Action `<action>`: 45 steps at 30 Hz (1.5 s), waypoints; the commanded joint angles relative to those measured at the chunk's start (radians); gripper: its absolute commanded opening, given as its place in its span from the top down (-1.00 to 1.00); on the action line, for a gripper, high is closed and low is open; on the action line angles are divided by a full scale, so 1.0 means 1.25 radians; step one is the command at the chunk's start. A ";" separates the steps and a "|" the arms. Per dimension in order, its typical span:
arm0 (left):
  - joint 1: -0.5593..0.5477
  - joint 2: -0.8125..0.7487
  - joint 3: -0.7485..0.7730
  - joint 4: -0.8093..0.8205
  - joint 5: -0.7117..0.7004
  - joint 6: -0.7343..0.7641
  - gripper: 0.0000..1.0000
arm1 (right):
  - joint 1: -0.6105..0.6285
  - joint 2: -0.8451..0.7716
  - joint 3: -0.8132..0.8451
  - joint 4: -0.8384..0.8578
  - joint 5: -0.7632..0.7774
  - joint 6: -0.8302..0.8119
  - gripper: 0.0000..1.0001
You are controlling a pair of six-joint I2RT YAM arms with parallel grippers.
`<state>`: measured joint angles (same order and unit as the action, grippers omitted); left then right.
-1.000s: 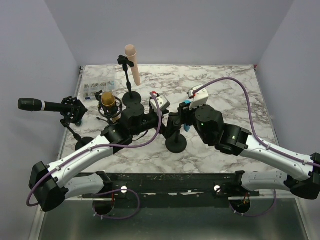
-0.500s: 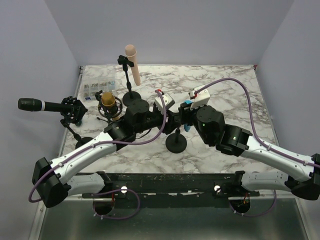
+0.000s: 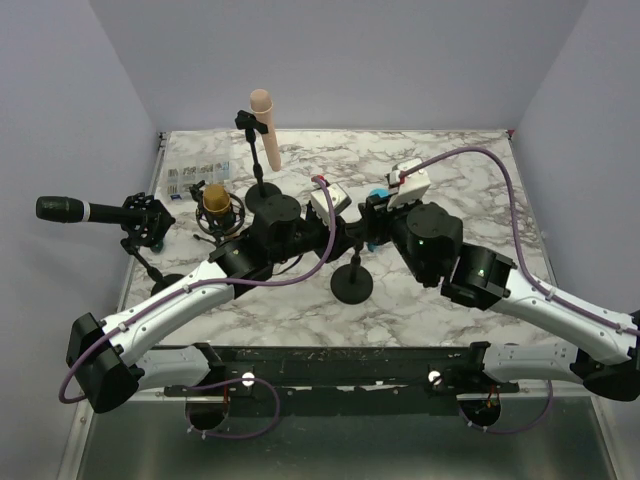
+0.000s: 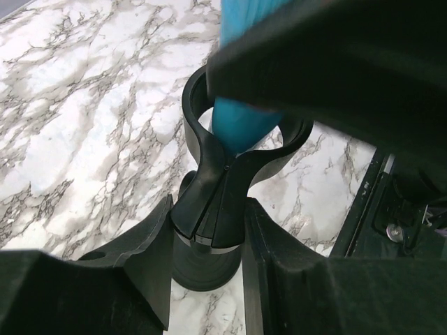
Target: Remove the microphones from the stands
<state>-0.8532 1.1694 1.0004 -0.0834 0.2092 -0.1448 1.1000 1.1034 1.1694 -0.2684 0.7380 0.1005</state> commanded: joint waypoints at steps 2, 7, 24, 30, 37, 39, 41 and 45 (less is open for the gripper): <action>-0.002 0.013 0.019 -0.026 -0.017 0.004 1.00 | 0.001 -0.007 0.118 0.007 0.003 -0.067 0.79; -0.003 0.017 0.025 -0.035 -0.033 0.002 1.00 | 0.001 -0.026 0.169 0.018 0.071 -0.149 0.83; -0.002 -0.003 0.034 -0.049 -0.051 -0.011 0.68 | -0.025 -0.105 0.042 0.149 0.326 -0.299 0.99; -0.002 0.000 0.048 -0.066 -0.038 -0.017 0.20 | -0.164 -0.041 -0.006 0.006 0.231 -0.133 0.99; -0.002 -0.025 0.036 -0.052 -0.034 -0.015 -0.23 | -0.434 0.056 -0.003 -0.103 -0.068 0.075 0.98; -0.002 -0.026 0.033 -0.052 -0.035 -0.015 -0.30 | -0.485 0.089 -0.011 -0.114 -0.136 0.130 0.99; -0.002 -0.027 0.036 -0.056 -0.035 -0.014 -0.36 | -0.523 0.122 -0.025 -0.114 -0.188 0.164 0.99; -0.002 -0.035 0.038 -0.057 -0.024 -0.014 -0.76 | -0.604 0.187 -0.030 -0.098 -0.250 0.225 0.99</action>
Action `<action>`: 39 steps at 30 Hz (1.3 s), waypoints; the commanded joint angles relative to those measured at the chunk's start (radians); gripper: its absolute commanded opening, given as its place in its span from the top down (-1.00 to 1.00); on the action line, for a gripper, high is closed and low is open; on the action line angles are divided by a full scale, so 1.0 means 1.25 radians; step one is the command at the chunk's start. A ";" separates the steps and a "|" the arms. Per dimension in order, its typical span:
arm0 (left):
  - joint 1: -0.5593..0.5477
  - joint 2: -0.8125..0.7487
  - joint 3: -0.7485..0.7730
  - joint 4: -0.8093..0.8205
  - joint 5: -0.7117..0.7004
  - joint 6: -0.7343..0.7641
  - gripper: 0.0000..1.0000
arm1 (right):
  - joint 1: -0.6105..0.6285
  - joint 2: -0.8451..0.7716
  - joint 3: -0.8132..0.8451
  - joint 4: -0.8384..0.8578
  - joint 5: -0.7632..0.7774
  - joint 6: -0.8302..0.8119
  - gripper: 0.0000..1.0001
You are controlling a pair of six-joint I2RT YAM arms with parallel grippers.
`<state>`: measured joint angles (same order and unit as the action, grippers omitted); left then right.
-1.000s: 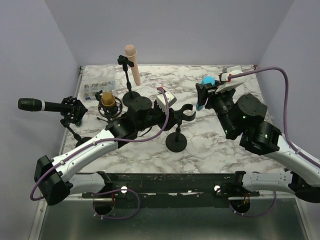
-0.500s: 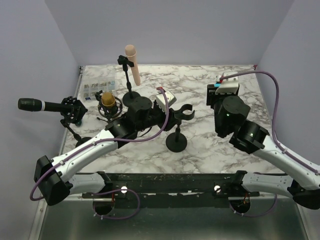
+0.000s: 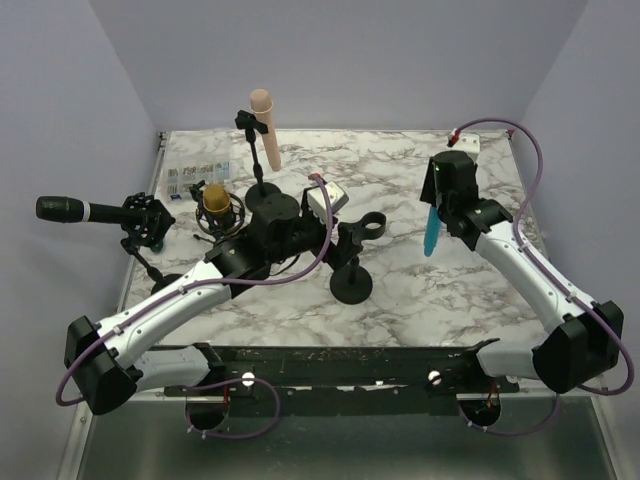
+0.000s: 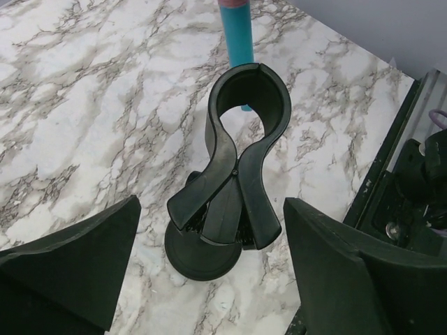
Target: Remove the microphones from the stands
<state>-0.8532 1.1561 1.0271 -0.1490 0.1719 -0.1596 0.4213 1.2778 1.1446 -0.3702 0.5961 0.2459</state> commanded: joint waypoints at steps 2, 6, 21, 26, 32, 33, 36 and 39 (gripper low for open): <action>-0.002 -0.029 0.017 -0.003 0.010 -0.004 -0.87 | -0.106 0.081 -0.006 -0.001 -0.194 0.139 0.99; -0.002 -0.044 0.013 0.002 0.028 0.000 -0.97 | -0.165 0.151 0.003 0.058 -0.257 0.193 0.99; -0.002 -0.174 -0.029 0.020 -0.021 0.037 -0.98 | -0.378 0.674 0.463 -0.018 -0.388 0.351 0.99; -0.002 -0.202 -0.045 0.037 -0.010 0.039 -0.97 | -0.415 0.856 0.710 -0.076 -0.420 0.396 0.99; -0.003 -0.219 -0.058 0.043 -0.019 0.056 -0.98 | -0.422 1.030 0.896 -0.058 -0.471 0.556 0.99; -0.004 -0.220 -0.061 0.042 -0.021 0.059 -0.97 | -0.422 1.045 0.903 -0.039 -0.495 0.585 0.99; -0.003 -0.219 -0.066 0.043 -0.031 0.064 -0.97 | -0.422 1.089 0.906 0.043 -0.527 0.675 0.99; -0.003 -0.215 -0.070 0.047 -0.033 0.064 -0.97 | -0.420 1.128 0.926 0.087 -0.533 0.737 0.99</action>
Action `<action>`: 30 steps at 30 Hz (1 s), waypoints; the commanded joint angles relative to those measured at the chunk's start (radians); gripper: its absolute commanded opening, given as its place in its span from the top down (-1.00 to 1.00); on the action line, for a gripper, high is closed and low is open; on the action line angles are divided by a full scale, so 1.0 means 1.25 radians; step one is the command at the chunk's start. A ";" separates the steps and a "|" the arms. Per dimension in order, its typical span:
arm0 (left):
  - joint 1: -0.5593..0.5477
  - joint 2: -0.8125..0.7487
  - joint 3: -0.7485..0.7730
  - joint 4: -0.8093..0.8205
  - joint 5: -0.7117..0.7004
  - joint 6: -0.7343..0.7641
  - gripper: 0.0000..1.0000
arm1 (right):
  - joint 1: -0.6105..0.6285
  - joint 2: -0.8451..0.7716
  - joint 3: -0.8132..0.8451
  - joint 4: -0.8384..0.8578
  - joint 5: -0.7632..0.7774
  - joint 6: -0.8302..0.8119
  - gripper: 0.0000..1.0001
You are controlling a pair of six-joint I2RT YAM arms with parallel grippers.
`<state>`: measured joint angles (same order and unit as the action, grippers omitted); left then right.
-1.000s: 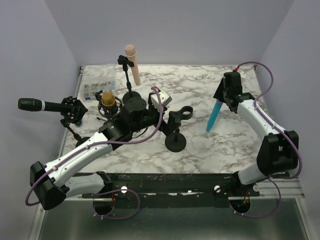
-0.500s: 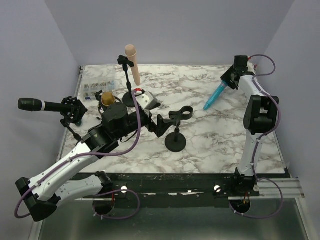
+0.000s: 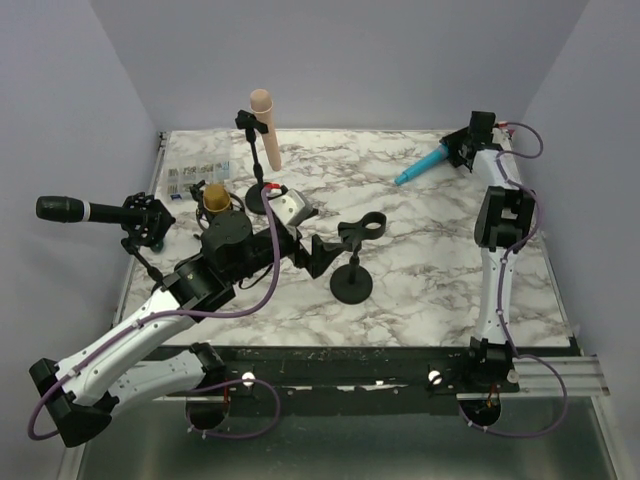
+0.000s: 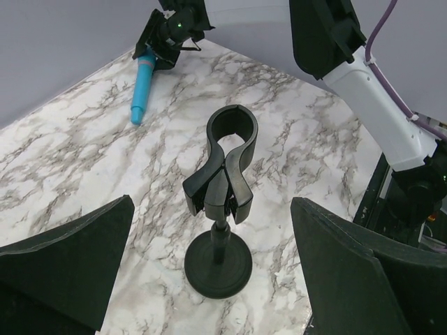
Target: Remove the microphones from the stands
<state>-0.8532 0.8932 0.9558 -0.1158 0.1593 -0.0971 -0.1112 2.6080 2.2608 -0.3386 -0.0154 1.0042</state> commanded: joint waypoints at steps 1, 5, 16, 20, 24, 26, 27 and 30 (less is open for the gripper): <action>-0.004 -0.002 -0.014 0.021 -0.021 0.012 -0.97 | 0.007 0.073 0.038 0.075 -0.046 0.145 0.99; -0.003 0.010 -0.015 0.025 -0.012 0.005 -0.97 | 0.020 0.088 0.029 0.110 -0.048 0.191 0.99; -0.005 0.028 -0.006 0.020 0.003 -0.014 -0.96 | 0.038 -0.029 -0.160 0.143 -0.015 0.124 0.99; -0.005 0.019 -0.006 0.022 0.013 -0.022 -0.96 | 0.076 -0.072 -0.222 0.147 -0.014 0.060 0.99; -0.005 0.007 -0.010 0.023 0.010 -0.020 -0.96 | 0.139 -0.070 -0.227 0.140 0.005 0.029 0.98; -0.005 0.001 -0.011 0.022 -0.001 -0.014 -0.96 | 0.170 -0.062 -0.232 0.140 0.008 0.037 0.98; -0.005 -0.002 -0.011 0.020 -0.008 -0.010 -0.96 | 0.189 -0.057 -0.234 0.144 0.008 0.042 0.97; -0.005 -0.009 -0.012 0.018 -0.020 -0.002 -0.96 | 0.245 -0.031 -0.203 0.135 0.006 0.023 0.96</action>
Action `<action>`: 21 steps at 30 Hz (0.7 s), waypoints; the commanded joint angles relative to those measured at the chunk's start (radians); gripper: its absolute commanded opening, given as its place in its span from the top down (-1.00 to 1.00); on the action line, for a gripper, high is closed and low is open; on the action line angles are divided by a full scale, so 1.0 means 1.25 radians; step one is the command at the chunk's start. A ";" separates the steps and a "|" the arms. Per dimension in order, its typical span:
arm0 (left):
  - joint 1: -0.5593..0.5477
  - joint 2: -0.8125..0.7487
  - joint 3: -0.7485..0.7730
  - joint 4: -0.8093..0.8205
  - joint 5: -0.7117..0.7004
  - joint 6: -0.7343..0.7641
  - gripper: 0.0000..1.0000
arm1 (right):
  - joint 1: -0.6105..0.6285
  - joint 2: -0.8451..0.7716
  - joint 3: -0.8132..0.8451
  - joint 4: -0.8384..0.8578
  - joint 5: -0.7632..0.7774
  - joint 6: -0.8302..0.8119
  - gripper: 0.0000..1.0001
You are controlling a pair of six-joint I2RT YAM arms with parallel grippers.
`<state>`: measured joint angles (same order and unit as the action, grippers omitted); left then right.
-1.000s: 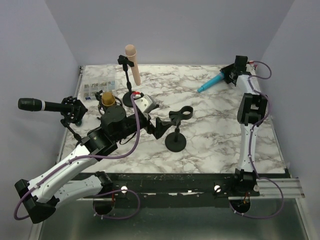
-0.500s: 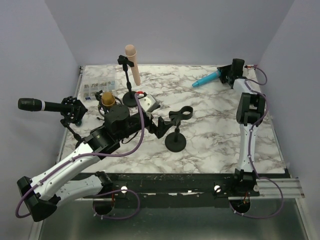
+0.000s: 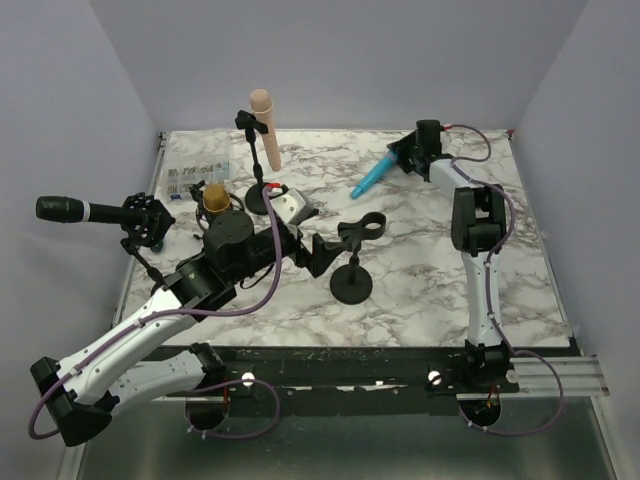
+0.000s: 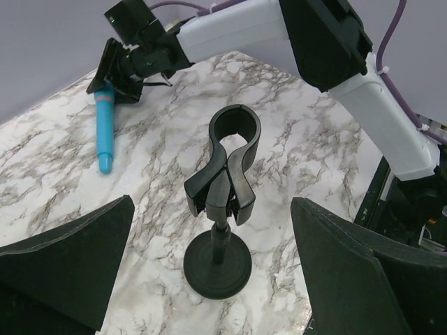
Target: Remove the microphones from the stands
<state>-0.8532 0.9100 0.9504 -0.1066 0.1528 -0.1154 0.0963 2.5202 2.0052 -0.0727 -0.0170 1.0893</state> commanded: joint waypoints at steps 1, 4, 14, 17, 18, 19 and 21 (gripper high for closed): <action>-0.005 -0.024 -0.008 0.010 -0.015 0.013 -0.96 | 0.099 0.051 0.019 -0.089 0.009 -0.057 0.96; -0.005 -0.027 -0.009 0.010 -0.014 0.014 -0.96 | 0.138 0.084 0.083 -0.133 0.046 -0.104 0.93; -0.005 -0.035 -0.007 0.009 -0.013 0.016 -0.96 | 0.165 0.092 0.070 -0.152 0.043 -0.189 0.52; -0.005 -0.032 -0.007 0.009 -0.014 0.019 -0.96 | 0.165 0.091 0.064 -0.155 0.043 -0.194 0.39; -0.005 -0.032 -0.007 0.009 -0.014 0.019 -0.96 | 0.166 0.089 0.061 -0.157 0.046 -0.197 0.35; -0.005 -0.032 -0.007 0.009 -0.014 0.019 -0.96 | 0.166 0.088 0.058 -0.159 0.048 -0.200 0.31; -0.005 -0.033 -0.007 0.009 -0.014 0.018 -0.96 | 0.166 0.083 0.048 -0.160 0.054 -0.205 0.19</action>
<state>-0.8532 0.8825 0.9504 -0.1066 0.1493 -0.1009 0.3168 2.5774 2.1250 -0.1333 0.0116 0.9085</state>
